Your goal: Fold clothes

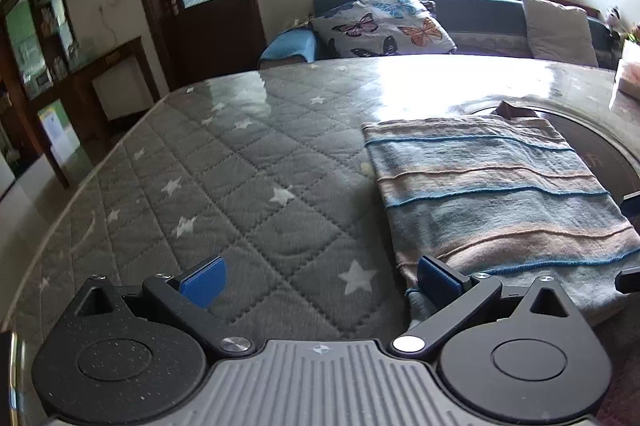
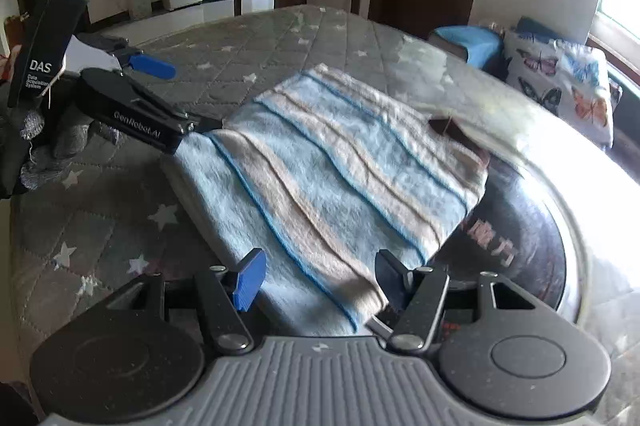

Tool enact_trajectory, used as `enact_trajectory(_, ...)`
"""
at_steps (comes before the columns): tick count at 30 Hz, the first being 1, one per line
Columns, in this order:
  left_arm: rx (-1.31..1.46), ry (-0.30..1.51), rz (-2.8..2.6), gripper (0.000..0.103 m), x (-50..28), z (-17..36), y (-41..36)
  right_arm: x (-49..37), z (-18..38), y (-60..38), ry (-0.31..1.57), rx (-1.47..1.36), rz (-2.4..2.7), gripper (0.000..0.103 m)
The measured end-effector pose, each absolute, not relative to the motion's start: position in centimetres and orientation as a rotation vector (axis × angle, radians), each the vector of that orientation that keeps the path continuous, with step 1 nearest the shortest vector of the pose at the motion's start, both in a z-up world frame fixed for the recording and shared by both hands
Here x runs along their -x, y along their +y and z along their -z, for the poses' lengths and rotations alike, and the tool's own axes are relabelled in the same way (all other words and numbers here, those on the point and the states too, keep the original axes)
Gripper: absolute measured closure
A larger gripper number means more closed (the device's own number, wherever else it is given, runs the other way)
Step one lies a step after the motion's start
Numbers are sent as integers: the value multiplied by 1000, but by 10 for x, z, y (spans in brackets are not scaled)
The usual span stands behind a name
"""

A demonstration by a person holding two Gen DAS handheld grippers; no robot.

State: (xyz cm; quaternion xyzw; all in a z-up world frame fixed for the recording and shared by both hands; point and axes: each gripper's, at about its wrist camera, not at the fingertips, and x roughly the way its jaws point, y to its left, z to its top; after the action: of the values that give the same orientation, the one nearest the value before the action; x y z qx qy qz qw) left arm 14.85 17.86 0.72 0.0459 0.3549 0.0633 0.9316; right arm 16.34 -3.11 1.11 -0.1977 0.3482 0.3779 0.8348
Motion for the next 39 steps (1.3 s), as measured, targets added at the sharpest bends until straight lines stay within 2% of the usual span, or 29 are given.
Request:
enact_trajectory(8,31,741,-183,0,-146,-19,206,-144,-21,23,656,469,-940,43)
enact_trajectory(12,97,738,-162,0,-145,-27,211,-130,-14,57,611,555,-986,47)
enact_trajectory(17,175,772,-105,0,-152,-30,211,-117,2,86,568,684,-974,63)
enact_trajectory(19,215,796,-80,0,-155,-28,210,-114,6,90,548,713,-950,78)
enact_trajectory(22,272,819,-48,0,-160,-25,209,-115,3,86,546,682,-939,90)
enact_trajectory(25,320,841,-18,0,-164,-24,205,-117,-7,78,538,631,-935,94)
enact_trajectory(30,442,881,58,2,-170,-19,202,-118,-23,64,525,558,-932,95)
enact_trajectory(32,494,886,92,7,-172,-16,201,-116,-27,58,519,541,-933,95)
enact_trajectory(33,503,877,101,14,-172,-17,200,-115,-29,55,519,534,-936,95)
enact_trajectory(35,547,878,142,22,-173,-15,201,-110,-32,50,517,522,-944,95)
enact_trajectory(36,571,880,164,31,-173,-14,202,-108,-32,48,514,519,-949,95)
enact_trajectory(37,595,882,185,35,-173,-13,203,-105,-33,46,512,515,-955,95)
enact_trajectory(39,614,886,198,54,-173,-11,203,-100,-35,42,506,507,-965,95)
